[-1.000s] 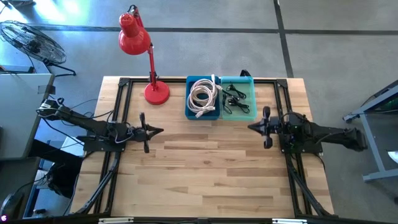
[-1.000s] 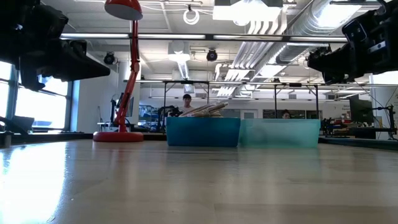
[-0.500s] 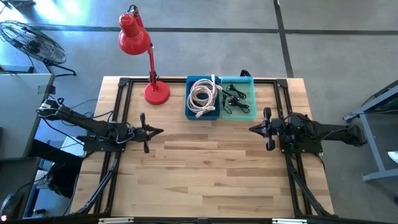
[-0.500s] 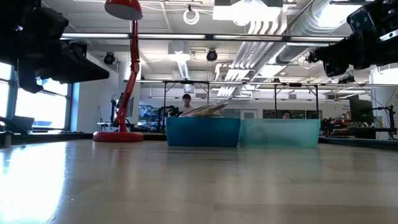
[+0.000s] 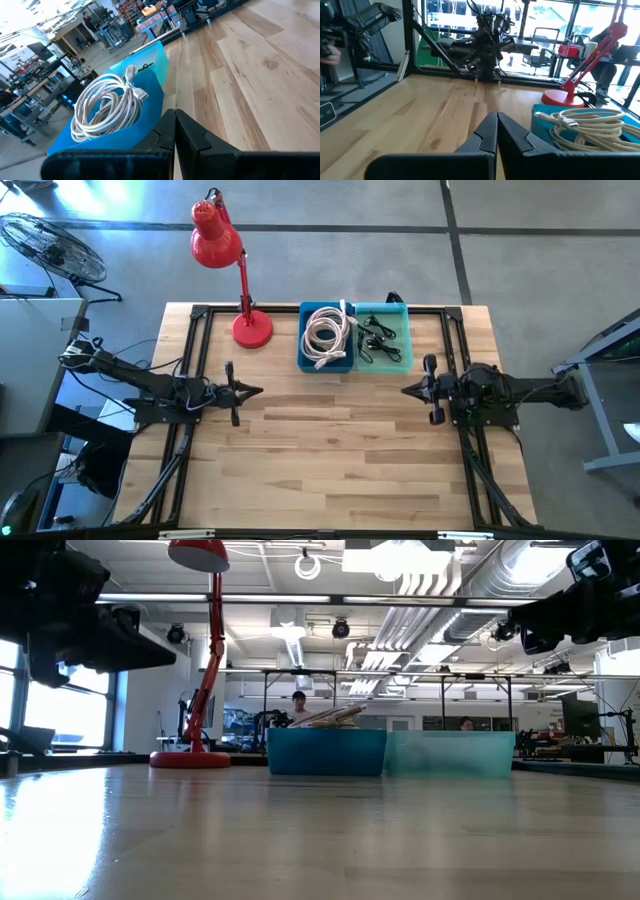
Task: Pick & Place USB Port
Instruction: Return to Home Position
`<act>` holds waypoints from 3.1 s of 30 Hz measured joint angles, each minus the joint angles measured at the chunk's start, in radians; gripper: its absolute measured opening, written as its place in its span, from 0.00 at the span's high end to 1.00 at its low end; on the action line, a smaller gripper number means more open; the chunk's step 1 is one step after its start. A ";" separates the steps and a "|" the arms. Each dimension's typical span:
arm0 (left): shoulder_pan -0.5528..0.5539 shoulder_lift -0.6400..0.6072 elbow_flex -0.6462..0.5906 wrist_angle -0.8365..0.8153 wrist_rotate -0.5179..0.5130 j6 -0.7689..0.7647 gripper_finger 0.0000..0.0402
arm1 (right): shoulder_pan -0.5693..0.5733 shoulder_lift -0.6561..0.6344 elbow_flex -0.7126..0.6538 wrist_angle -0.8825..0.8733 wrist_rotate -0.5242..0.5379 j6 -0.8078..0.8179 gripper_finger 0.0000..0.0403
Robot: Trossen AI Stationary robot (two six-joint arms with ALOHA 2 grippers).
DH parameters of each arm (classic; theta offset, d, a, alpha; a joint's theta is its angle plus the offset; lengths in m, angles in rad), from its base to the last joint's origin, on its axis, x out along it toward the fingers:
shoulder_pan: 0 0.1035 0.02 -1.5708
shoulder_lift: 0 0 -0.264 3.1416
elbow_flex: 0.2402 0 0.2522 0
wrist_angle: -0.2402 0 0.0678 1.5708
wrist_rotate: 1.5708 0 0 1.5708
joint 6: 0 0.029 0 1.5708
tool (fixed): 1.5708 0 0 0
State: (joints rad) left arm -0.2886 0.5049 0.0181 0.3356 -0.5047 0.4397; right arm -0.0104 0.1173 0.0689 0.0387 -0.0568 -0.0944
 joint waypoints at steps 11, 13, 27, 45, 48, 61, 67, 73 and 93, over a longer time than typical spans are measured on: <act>0.000 0.000 0.000 0.007 0.025 -0.004 1.00 | 0.000 0.000 -0.059 0.080 -0.017 0.015 1.00; 0.000 0.000 0.000 0.007 0.026 -0.004 1.00 | 0.000 0.000 -0.059 0.080 -0.004 0.011 1.00; 0.000 0.000 0.000 0.007 0.027 -0.003 1.00 | 0.000 0.000 -0.059 0.065 -0.001 0.006 1.00; 0.000 -0.062 0.000 -0.076 0.146 0.093 1.00 | 0.000 0.000 -0.059 0.060 -0.001 0.007 1.00; 0.000 -0.134 0.001 -0.157 0.185 0.115 1.00 | 0.000 0.000 -0.060 0.060 -0.002 0.007 1.00; 0.000 -0.467 0.017 -0.361 0.399 0.156 1.00 | 0.000 0.000 -0.060 0.060 -0.002 0.007 1.00; 0.000 -0.496 0.017 -0.368 0.416 0.151 1.00 | 0.000 0.000 -0.060 0.060 -0.002 0.007 1.00; 0.000 -0.495 0.017 -0.368 0.402 0.141 1.00 | 0.000 0.000 -0.060 0.060 -0.002 0.007 1.00; 0.000 -0.495 0.016 -0.353 0.316 0.098 1.00 | 0.000 0.000 -0.060 0.059 -0.002 0.008 1.00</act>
State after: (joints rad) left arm -0.2882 0.0101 0.0345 -0.0177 -0.1885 0.5375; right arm -0.0101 0.1177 0.0090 0.0980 -0.0593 -0.0868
